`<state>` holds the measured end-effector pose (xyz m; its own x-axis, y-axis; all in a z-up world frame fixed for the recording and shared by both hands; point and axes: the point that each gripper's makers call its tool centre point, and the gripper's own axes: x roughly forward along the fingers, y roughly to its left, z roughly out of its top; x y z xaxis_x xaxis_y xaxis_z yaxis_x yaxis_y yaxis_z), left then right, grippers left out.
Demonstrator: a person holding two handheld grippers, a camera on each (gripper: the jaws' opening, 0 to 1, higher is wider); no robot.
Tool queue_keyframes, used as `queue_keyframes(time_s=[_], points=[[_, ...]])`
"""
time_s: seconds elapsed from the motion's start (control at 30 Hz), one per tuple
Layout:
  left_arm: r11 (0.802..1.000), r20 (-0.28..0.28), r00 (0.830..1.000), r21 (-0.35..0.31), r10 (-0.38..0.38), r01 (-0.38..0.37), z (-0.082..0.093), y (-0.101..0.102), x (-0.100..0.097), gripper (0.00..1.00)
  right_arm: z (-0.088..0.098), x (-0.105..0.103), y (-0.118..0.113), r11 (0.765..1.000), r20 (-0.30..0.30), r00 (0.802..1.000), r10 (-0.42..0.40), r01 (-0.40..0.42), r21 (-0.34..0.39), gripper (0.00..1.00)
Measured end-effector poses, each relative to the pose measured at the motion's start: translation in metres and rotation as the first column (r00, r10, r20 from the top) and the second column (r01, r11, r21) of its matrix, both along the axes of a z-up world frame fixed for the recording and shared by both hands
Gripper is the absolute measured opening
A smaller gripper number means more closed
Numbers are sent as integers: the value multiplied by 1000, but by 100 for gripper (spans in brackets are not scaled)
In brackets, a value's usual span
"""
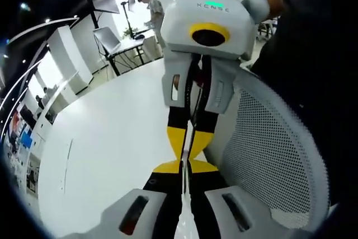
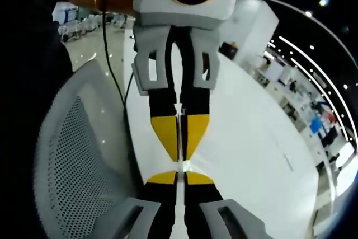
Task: Open the resealable bag by pulling the two sides of the seal apart until the entire bag opening is separated and visibly accessible.
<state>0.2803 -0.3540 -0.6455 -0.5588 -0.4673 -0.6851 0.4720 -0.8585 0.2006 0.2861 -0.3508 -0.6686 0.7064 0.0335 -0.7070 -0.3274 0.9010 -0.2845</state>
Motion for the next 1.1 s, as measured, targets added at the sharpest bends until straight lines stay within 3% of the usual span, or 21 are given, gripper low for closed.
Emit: queue_keyframes(time_s=[0.1,0.5,1.1], points=[[1000,7,1000,1,5,-5,-1,0,2,1,0,1,0,1000,2,1000,1,-1,1,0],[999,-54,997,11,52,-51,3,0,2,0,4,1,-1,1000,18,1000,-3,3,11,0],[1000,-30,999,-1,21,-21,7,6,1,0,0,-5,0,999,11,1000,-20,19,37,0]])
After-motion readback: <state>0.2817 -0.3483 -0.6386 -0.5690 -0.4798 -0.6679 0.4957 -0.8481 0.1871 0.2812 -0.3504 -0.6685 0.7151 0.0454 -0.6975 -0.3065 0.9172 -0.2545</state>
